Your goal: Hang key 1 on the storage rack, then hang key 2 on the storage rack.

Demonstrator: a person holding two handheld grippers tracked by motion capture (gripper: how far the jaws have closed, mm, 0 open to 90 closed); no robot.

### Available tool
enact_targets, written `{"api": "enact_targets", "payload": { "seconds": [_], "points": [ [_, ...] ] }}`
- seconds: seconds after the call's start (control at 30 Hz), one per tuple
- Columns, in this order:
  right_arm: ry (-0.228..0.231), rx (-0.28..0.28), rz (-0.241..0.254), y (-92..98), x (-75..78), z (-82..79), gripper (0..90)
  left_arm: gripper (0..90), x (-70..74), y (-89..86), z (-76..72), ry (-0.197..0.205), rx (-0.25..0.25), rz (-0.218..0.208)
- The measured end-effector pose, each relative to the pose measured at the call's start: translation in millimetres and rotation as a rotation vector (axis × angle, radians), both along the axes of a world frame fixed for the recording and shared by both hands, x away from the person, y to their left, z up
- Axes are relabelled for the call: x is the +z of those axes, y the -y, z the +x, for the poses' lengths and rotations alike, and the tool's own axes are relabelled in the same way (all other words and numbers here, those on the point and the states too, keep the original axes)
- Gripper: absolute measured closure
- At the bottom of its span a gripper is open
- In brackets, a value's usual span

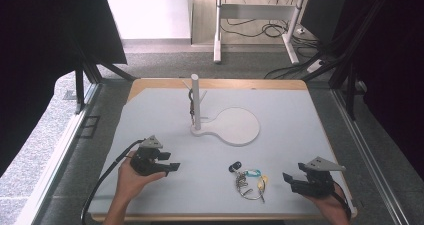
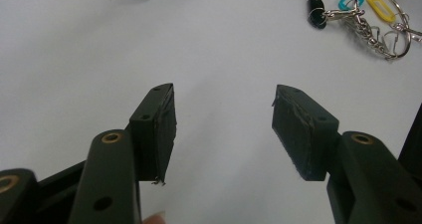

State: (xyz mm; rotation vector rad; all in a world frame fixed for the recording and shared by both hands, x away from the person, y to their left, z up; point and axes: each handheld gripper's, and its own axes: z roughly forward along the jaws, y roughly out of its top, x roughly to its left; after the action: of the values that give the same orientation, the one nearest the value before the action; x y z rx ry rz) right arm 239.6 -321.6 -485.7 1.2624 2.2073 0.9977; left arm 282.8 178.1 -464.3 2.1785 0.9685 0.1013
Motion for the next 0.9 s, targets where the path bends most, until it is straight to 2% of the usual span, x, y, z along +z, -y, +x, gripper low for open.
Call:
{"api": "enact_targets", "payload": {
  "seconds": [0.07,0.2,0.27,0.4,0.57,0.73,0.9],
  "points": [
    [0.006,0.003,-0.006,-1.8,0.0,0.3,29.7,43.2,-0.4,-1.6,-1.4,0.000,0.004,-0.012],
    [0.017,0.019,-0.014,-6.2,1.1,0.6,29.7,42.2,0.8,-5.4,-3.9,0.008,0.018,0.002],
    [0.026,0.029,-0.016,-9.1,1.9,0.8,29.8,42.2,2.9,-6.3,-5.2,0.012,0.031,-0.017],
    [0.019,0.060,-0.021,-16.2,2.9,4.1,32.3,42.1,3.5,-8.8,-7.3,0.019,0.031,0.005],
    [-0.023,0.095,-0.054,-28.8,9.9,17.1,36.6,41.5,4.5,-8.9,-12.9,0.014,0.000,-0.011],
    [-0.061,0.154,-0.092,-41.8,25.4,31.0,42.7,41.2,10.0,-12.8,-15.9,0.017,-0.001,-0.067],
    [-0.128,0.193,-0.116,-54.0,31.6,43.6,48.2,40.7,10.9,-14.9,-16.7,0.018,-0.017,-0.058]
  ]
}}
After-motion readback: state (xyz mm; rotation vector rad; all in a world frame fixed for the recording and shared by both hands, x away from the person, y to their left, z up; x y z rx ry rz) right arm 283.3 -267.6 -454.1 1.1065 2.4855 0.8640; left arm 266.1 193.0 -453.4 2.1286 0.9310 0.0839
